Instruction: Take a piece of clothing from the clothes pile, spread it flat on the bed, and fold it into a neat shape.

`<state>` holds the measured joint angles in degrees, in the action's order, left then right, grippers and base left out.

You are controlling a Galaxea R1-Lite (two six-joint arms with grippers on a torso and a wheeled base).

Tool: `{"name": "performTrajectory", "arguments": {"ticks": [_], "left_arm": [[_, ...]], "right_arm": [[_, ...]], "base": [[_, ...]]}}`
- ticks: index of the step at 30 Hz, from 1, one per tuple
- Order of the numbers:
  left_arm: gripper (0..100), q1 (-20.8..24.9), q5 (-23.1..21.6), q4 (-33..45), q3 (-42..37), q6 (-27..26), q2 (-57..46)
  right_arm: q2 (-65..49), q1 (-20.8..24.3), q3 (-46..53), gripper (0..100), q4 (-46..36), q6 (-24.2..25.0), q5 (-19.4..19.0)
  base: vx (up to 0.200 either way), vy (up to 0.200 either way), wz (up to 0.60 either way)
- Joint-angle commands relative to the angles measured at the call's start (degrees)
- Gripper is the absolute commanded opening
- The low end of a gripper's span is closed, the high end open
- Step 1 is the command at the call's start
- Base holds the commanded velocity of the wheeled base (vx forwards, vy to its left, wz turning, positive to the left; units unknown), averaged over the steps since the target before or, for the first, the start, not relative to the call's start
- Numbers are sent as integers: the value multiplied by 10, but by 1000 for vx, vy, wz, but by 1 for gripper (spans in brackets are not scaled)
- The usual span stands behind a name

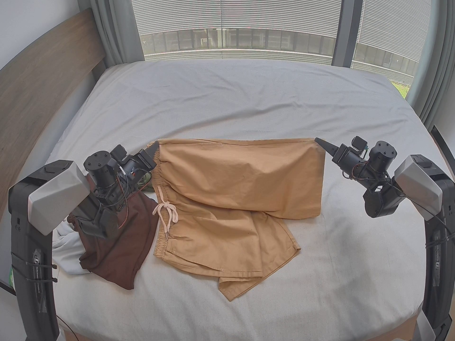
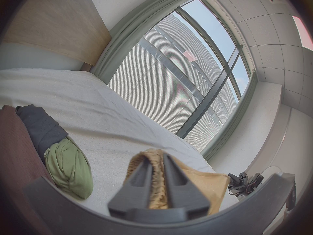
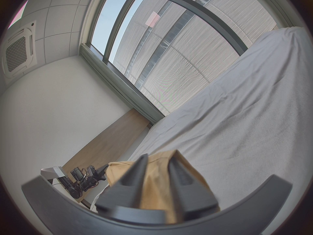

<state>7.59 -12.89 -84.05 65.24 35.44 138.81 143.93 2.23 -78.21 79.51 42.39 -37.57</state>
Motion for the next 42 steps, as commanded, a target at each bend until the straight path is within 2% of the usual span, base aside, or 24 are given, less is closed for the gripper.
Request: {"name": "performTrajectory", "arguments": {"ticks": [1, 6, 12, 15, 20, 21, 25, 26, 27, 28, 31, 32, 34, 35, 38, 42], "left_arm": [[100, 0, 0, 2, 16, 5, 2], [100, 2, 7, 15, 28, 37, -3], [100, 1, 38, 95, 30, 38, -5], [100, 0, 60, 134, 26, 38, -22], [100, -4, 65, 179, -2, 31, -53], [100, -11, 66, 192, -22, 17, -75], [100, -14, 66, 196, -64, -4, -101], [100, -17, 64, 195, -103, -17, -121], [100, -17, 64, 195, -103, -17, -121], [100, -17, 59, 187, -149, -30, -144], [100, -17, 49, 168, -198, -34, -175], [100, -17, 33, 149, -235, -34, -193], [100, -17, 31, 148, -238, -34, -195], [100, -18, -2, 105, -311, -34, -214], [100, -18, -36, 46, -383, -35, -211], [100, -16, -53, -26, -422, -46, -162]], "right_arm": [[8, -1, -21, 100, 0, 0, 0], [2, -9, -17, 100, 0, 0, 0], [-49, -8, 90, 100, 11, -12, 0], [-73, -2, 177, 100, 38, -43, 0], [-97, 8, 258, 100, 72, -47, -2], [-117, 15, 300, 100, 79, -48, -2], [-135, 22, 345, 100, 79, -49, -1], [-144, 25, 371, 100, 79, -56, -1], [-144, 25, 371, 100, 79, -56, -1], [-146, 29, 394, 100, 79, -66, -1], [-146, 31, 420, 100, 79, -82, -1], [-143, 32, 437, 100, 80, -93, 0], [-143, 32, 438, 100, 80, -93, 0], [-139, 40, 462, 100, 79, -105, 0], [-132, 45, 476, 100, 79, -111, 1], [-125, 50, 492, 100, 73, -113, 1]], "base": [[0, 0, 0], [0, 0, 0], [0, 0, 0], [0, 0, 0], [0, 0, 0], [0, 0, 0], [0, 0, 0], [0, 0, 0], [0, 0, 0], [0, 0, 0], [0, 0, 0], [0, 0, 0], [0, 0, 0], [0, 0, 0], [0, 0, 0], [0, 0, 0]]}}
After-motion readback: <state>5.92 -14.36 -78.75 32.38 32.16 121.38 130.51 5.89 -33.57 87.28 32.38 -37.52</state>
